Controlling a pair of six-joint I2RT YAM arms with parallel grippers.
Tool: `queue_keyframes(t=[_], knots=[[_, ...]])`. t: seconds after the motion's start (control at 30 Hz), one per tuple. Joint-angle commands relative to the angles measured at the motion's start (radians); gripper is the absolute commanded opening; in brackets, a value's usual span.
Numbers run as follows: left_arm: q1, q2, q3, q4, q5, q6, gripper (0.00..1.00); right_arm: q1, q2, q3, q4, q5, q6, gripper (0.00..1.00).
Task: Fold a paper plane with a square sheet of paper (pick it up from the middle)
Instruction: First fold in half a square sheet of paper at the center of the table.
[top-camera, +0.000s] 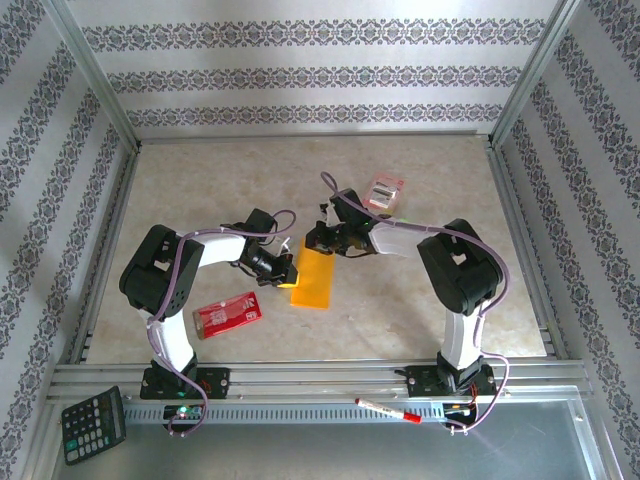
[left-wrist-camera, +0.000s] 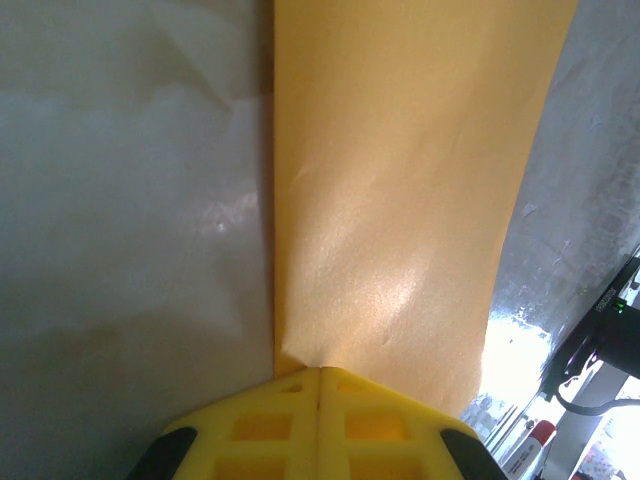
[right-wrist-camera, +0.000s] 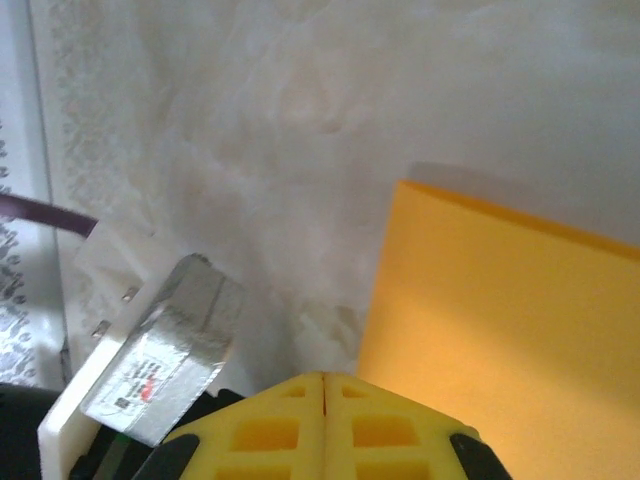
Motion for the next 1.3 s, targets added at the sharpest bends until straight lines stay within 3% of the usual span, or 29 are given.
queue_keyframes(t=[0.0, 0.4, 0.7, 1.27], knots=[[-0.035, 0.091, -0.052, -0.067, -0.192, 0.006, 0.0, 0.016, 0.06, 0.006, 0.077, -0.062, 0.047, 0.0], [-0.035, 0.092, -0.069, -0.06, -0.201, 0.002, 0.0, 0.045, 0.165, 0.076, 0.037, -0.048, 0.059, 0.0], [-0.035, 0.1, -0.089, -0.054, -0.227, -0.012, 0.0, 0.002, 0.216, 0.181, -0.13, 0.06, 0.008, 0.0], [-0.035, 0.094, -0.112, -0.044, -0.227, -0.022, 0.0, -0.065, 0.3, 0.276, -0.182, 0.099, 0.033, 0.0]])
